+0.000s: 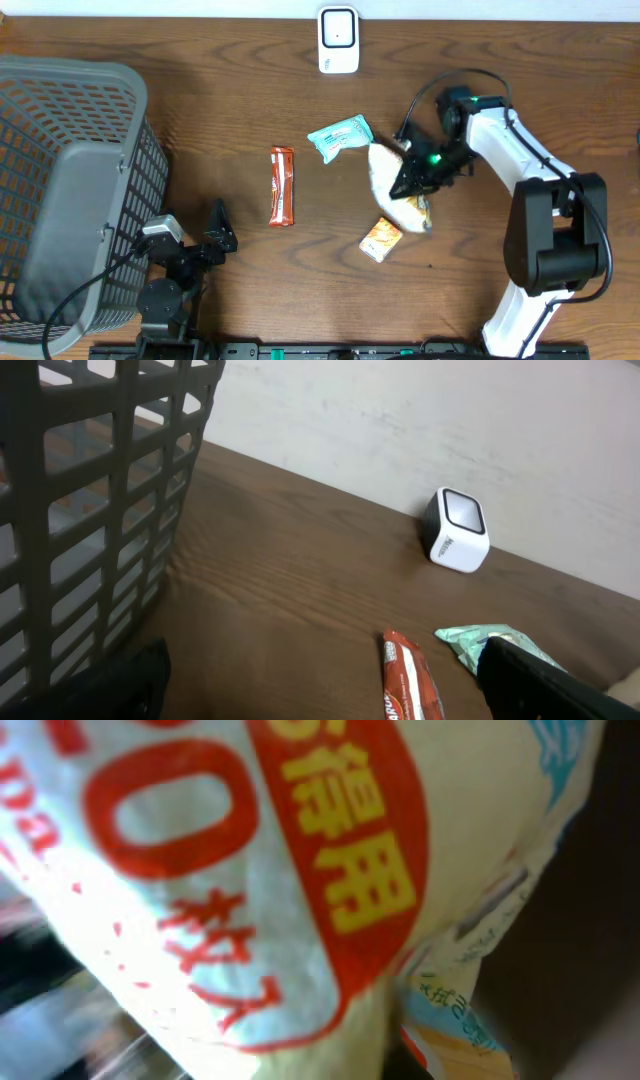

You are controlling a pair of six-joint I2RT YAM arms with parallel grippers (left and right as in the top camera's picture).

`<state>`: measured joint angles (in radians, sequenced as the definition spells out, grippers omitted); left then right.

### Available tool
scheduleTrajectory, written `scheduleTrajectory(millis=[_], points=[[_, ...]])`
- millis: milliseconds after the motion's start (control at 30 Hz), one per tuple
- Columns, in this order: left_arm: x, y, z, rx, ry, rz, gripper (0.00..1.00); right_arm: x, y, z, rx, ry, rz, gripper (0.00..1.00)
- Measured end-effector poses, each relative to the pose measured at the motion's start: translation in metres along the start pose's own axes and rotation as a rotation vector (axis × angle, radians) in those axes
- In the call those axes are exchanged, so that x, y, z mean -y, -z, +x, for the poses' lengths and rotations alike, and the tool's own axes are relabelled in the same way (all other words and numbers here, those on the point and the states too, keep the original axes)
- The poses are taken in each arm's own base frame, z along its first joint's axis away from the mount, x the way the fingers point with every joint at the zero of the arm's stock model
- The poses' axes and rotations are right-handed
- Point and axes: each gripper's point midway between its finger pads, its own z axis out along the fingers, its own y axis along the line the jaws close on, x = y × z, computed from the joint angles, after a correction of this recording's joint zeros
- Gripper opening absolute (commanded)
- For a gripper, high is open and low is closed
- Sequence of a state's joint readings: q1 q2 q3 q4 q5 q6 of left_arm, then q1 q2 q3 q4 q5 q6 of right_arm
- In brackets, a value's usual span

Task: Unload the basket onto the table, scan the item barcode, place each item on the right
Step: 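Lift the snack bag and turn it with the right gripper, then hold the snack bag up against the white scanner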

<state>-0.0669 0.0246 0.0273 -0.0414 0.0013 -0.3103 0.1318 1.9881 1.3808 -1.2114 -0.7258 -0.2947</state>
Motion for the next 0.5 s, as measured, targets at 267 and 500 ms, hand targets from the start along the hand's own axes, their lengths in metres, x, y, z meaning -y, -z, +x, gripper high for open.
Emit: scheduleTrajectory(millis=[267,500], points=[[0.000,0.000,0.000,0.000,0.000,0.000,0.98,-0.070,0.023,0.015,0.035,0.017,-0.431,0.01],[0.000,0.000,0.000,0.000,0.000,0.000,0.98,-0.098,0.040,0.008,0.154,0.140,-0.590,0.01]])
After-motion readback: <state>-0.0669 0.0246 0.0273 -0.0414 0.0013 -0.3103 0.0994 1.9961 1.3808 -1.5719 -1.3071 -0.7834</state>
